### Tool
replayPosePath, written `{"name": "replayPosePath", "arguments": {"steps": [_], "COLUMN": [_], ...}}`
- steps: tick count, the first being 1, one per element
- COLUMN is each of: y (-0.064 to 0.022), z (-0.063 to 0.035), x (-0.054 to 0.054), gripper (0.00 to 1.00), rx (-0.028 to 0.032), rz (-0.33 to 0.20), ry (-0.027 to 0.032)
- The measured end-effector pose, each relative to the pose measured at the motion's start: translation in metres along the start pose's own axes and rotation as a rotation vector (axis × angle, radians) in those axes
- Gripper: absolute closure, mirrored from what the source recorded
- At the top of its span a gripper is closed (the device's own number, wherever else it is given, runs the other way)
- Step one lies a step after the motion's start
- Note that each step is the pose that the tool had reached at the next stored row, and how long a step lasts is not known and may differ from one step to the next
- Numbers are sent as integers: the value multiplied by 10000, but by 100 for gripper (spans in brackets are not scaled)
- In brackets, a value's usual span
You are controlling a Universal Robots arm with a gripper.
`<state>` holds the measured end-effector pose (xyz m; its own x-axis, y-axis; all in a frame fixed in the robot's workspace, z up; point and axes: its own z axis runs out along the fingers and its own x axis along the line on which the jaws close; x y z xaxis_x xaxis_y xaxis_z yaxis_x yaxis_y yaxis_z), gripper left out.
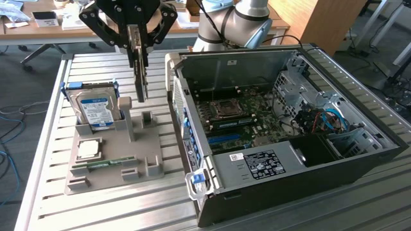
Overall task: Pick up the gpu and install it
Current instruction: 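Pick up the gpu and move the gpu toward the slot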
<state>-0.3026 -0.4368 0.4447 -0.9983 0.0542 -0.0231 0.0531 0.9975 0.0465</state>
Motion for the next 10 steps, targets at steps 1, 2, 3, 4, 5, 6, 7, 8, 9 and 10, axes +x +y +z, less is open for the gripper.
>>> {"name": "replayPosePath", "arguments": {"steps": [1,2,3,4,5,6,7,8,9,10], "y": [1,2,3,3,4,4,4,4,4,4], "z": [-14,-33,-53,-70,-78,-78,-78,-78,-79,-79], "x": [0,-1,-2,-2,-2,-2,-2,-2,-2,-2], "gripper": [73,73,73,73,73,73,73,73,73,73], "rx": [0,0,0,0,-1,-2,-1,-2,-1,-1], "rz": [0,0,0,0,0,0,0,0,0,0], "ry": [-1,-1,-1,-1,-2,-2,-2,-2,-1,-1]}}
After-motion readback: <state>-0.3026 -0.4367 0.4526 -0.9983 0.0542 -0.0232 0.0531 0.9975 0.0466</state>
